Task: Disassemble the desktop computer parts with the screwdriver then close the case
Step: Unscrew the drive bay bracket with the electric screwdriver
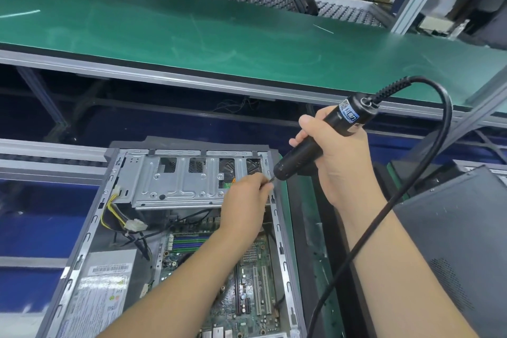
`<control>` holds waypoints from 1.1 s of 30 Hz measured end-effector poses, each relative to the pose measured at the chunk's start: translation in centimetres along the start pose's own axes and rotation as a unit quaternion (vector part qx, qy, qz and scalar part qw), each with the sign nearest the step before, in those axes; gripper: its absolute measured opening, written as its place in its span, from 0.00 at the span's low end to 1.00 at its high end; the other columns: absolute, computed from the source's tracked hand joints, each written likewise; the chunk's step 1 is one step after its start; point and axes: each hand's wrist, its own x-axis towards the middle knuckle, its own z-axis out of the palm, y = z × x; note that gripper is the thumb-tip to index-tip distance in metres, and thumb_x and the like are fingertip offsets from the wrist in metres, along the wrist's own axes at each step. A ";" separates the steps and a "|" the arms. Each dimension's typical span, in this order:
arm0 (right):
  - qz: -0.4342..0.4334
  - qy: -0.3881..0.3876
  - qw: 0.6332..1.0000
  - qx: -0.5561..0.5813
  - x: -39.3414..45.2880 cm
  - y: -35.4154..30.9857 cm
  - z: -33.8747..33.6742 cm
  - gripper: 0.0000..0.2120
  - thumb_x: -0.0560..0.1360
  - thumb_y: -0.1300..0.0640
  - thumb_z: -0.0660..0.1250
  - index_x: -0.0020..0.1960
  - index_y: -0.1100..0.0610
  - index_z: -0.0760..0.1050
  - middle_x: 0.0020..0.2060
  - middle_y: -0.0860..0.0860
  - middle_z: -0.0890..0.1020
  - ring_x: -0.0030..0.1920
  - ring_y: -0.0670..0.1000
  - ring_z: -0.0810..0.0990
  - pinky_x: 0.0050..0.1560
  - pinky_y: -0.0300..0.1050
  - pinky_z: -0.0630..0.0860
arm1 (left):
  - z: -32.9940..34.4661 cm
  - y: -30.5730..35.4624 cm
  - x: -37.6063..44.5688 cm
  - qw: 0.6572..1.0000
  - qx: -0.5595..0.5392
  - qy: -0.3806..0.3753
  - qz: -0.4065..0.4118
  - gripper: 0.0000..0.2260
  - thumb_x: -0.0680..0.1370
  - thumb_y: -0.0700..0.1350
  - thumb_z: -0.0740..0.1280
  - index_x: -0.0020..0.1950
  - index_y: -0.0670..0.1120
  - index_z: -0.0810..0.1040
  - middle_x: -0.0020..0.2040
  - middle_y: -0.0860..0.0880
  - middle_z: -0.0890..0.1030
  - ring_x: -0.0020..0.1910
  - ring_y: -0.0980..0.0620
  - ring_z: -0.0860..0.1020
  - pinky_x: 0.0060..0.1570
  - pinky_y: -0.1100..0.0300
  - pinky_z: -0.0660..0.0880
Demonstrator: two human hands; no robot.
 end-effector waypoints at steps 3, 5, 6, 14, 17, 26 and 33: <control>0.003 0.001 1.000 -0.003 -0.1 -0.1 -0.1 0.14 0.72 0.60 0.76 0.35 0.43 0.79 0.31 0.49 0.79 0.38 0.52 0.80 0.61 0.74 0.77 | -0.2 -0.3 0.4 0.999 0.018 -0.011 0.027 0.08 0.84 0.50 0.64 0.49 0.48 0.80 0.39 0.52 0.80 0.38 0.50 0.77 0.40 0.50 0.77; 0.003 -0.003 1.000 -0.011 -0.2 -0.1 -0.1 0.13 0.72 0.59 0.76 0.35 0.43 0.80 0.31 0.48 0.80 0.38 0.52 0.80 0.61 0.74 0.77 | -0.4 -0.2 0.7 0.997 0.048 -0.024 0.052 0.09 0.84 0.50 0.64 0.49 0.48 0.79 0.39 0.51 0.79 0.38 0.49 0.77 0.40 0.50 0.77; 0.002 -0.004 1.000 -0.017 -0.2 0.0 -0.1 0.12 0.71 0.58 0.76 0.35 0.43 0.80 0.32 0.48 0.80 0.39 0.52 0.80 0.61 0.73 0.77 | -0.5 -0.2 0.8 0.995 0.064 -0.031 0.066 0.09 0.84 0.50 0.63 0.49 0.47 0.78 0.40 0.51 0.79 0.39 0.48 0.77 0.41 0.50 0.77; -0.009 -0.004 1.000 -0.024 -0.2 -0.2 0.1 0.10 0.71 0.56 0.77 0.36 0.43 0.81 0.32 0.49 0.81 0.40 0.54 0.80 0.61 0.73 0.77 | -1.0 -0.6 1.1 0.990 0.078 -0.026 0.115 0.09 0.84 0.50 0.63 0.48 0.47 0.77 0.40 0.52 0.76 0.39 0.48 0.76 0.40 0.52 0.76; -0.002 0.003 1.000 -0.009 -0.2 -0.6 0.0 0.12 0.71 0.58 0.76 0.36 0.43 0.80 0.32 0.51 0.80 0.39 0.55 0.81 0.61 0.74 0.77 | -0.9 -1.3 0.8 0.994 0.022 -0.009 0.103 0.07 0.83 0.50 0.64 0.50 0.49 0.79 0.42 0.54 0.79 0.40 0.53 0.76 0.42 0.54 0.76; 0.007 -0.013 1.000 -0.002 -0.2 -1.1 0.0 0.11 0.71 0.59 0.76 0.37 0.45 0.80 0.33 0.52 0.80 0.38 0.55 0.80 0.59 0.71 0.79 | -1.2 -1.2 1.2 0.988 0.032 -0.024 0.146 0.07 0.84 0.50 0.64 0.51 0.49 0.78 0.44 0.55 0.78 0.42 0.54 0.75 0.43 0.57 0.73; 0.008 -0.032 0.999 -0.015 -0.2 -0.6 -0.1 0.09 0.70 0.56 0.77 0.38 0.45 0.80 0.33 0.53 0.80 0.39 0.55 0.80 0.59 0.71 0.78 | -1.5 -1.8 1.3 0.982 0.045 -0.065 0.173 0.07 0.84 0.50 0.64 0.52 0.48 0.78 0.45 0.54 0.77 0.46 0.51 0.75 0.46 0.55 0.72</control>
